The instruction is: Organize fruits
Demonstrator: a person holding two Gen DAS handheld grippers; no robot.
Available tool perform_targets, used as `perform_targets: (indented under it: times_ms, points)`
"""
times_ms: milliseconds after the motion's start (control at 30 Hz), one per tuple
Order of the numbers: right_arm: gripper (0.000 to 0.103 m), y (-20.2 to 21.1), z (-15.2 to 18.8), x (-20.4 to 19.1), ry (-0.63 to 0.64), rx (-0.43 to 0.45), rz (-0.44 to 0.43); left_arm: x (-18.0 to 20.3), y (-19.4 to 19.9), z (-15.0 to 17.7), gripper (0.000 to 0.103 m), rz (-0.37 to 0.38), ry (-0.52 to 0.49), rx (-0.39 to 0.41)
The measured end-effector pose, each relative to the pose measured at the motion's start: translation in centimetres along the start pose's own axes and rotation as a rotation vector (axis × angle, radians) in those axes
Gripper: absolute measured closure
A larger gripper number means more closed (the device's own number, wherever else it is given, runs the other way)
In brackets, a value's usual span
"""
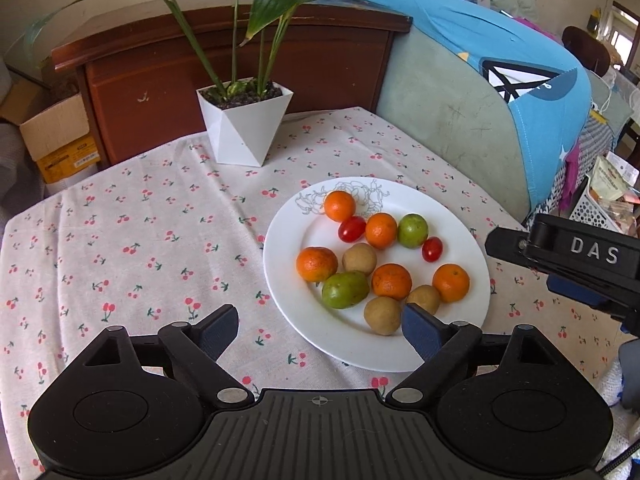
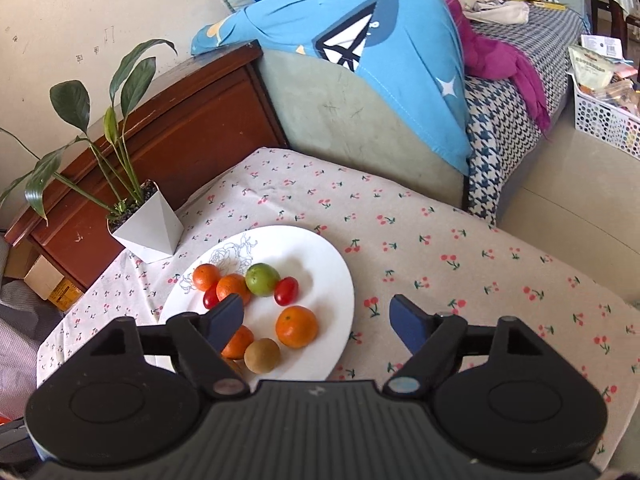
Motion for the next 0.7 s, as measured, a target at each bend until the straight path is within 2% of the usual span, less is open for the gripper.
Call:
perform_targets:
  times_ms: [67, 333, 533, 700]
  points:
    - [0.022, 0.5, 0.5, 0.2, 0.008, -0.003, 0.020, -0.3, 0.1, 0.3, 0.011, -0.017, 0.019, -0.016]
    - [0.017, 2.5, 2.2, -0.4, 0.103, 0.013, 0.071, -0.5, 0.9, 1.1, 0.009, -0.071, -0.024, -0.024]
    - [0.014, 2.6, 3.6, -1.2, 0.151, -0.023, 0.083, -1.2, 1.2, 1.6, 0.007, -0.121, -0.012, -0.053]
    - [0.013, 2.2, 4.2, -1.7, 0.185, -0.036, 0.101, -1.7, 1.4, 1.9, 0.007, -0.131, 0.006, -0.059]
Point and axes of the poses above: each gripper's, at about its wrist camera, not at the fingertips, and y roughly against the way its jaws point, x to its right, z to its underside, the point moved 2 cm from there along -y, roughly the way its jaws point, and after that the axes turned 9 degrees about x, right-handed, at the moved point
